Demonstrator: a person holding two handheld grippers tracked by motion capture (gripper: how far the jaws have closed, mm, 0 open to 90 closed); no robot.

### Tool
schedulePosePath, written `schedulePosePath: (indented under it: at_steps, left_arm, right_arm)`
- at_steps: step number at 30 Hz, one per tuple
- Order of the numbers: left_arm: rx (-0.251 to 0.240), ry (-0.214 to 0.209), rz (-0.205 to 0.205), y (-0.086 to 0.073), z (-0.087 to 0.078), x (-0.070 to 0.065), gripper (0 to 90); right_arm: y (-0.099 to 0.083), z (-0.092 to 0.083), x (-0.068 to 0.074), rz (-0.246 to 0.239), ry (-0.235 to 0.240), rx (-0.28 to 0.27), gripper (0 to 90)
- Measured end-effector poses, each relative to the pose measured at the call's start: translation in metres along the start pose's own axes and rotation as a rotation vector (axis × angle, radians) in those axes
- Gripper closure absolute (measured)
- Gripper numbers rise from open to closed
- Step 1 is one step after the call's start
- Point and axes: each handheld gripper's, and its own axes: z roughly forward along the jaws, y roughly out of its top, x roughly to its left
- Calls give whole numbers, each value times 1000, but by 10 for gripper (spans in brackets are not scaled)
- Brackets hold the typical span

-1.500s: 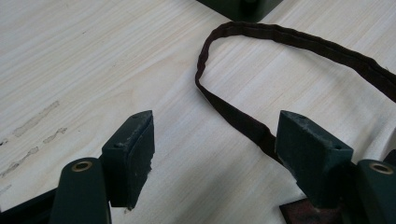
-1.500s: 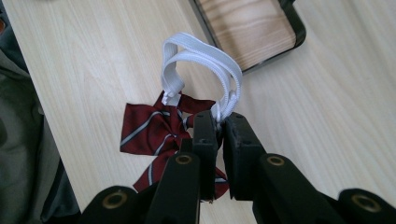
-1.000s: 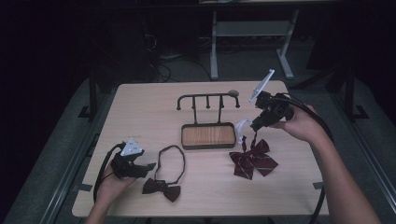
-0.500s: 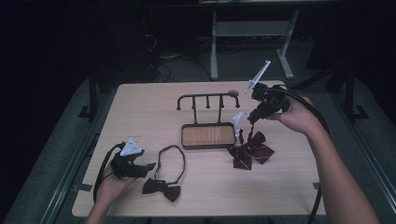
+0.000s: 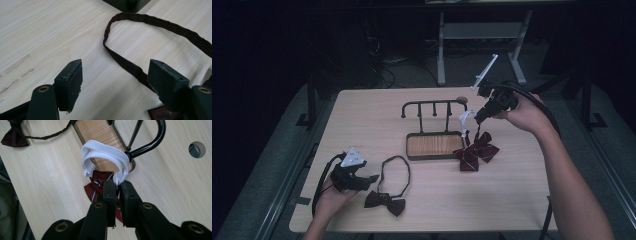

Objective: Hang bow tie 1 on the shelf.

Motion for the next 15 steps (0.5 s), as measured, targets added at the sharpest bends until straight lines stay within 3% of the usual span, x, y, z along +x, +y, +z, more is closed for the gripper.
schedulePosePath:
  at_steps: [15]
  left_arm:
    - [-2,-2,5,0,0,0,287]
  right_arm:
    - [12,5,-20,58,-14,16,833]
